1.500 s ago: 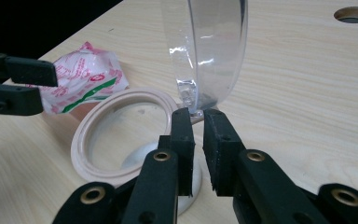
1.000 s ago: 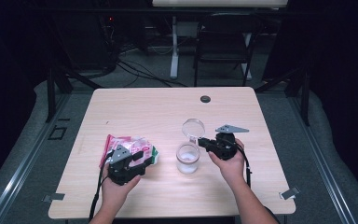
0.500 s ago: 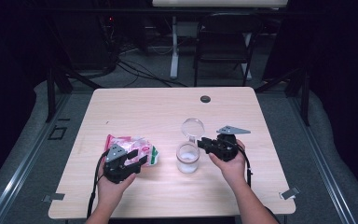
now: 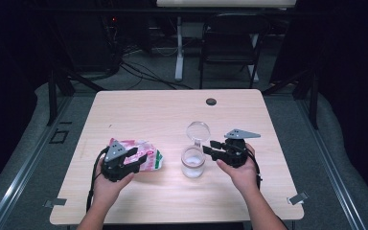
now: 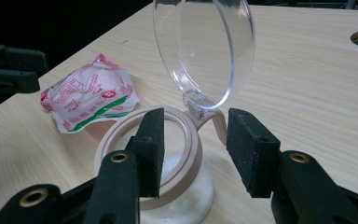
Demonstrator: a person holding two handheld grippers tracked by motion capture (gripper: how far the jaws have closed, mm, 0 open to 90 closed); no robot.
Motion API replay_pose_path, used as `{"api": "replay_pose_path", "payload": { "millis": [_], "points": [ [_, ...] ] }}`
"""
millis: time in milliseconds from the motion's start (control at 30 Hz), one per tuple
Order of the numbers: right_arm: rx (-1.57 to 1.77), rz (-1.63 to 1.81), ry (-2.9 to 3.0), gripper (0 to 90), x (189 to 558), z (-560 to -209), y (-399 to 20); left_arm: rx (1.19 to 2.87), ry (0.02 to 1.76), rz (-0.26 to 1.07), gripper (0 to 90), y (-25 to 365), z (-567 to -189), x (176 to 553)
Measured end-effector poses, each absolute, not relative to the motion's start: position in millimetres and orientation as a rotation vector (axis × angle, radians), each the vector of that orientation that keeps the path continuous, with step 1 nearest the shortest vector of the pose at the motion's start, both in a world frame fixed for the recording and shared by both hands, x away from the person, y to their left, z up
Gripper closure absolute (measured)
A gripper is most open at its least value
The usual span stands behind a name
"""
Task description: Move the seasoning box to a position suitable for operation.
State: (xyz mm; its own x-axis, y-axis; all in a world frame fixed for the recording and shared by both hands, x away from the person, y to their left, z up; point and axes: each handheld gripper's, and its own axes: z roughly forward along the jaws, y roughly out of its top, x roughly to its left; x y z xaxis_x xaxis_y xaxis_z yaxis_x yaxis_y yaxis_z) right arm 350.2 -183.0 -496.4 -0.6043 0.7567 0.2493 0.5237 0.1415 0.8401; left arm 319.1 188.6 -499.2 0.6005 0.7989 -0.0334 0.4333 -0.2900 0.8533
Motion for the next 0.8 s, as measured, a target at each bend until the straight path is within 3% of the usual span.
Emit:
{"api": "replay_pose_path", "payload": {
  "millis": [433,800],
  "points": [
    [1.227,1.389,2.227,52.0,350,-498,-181,2.020,0.964,0.536,48.0,189,-495,317],
    [1.238,1.395,2.234,47.5,351,-504,-181,2.054,0.958,0.577,44.0,199,-515,301]
  ]
}}
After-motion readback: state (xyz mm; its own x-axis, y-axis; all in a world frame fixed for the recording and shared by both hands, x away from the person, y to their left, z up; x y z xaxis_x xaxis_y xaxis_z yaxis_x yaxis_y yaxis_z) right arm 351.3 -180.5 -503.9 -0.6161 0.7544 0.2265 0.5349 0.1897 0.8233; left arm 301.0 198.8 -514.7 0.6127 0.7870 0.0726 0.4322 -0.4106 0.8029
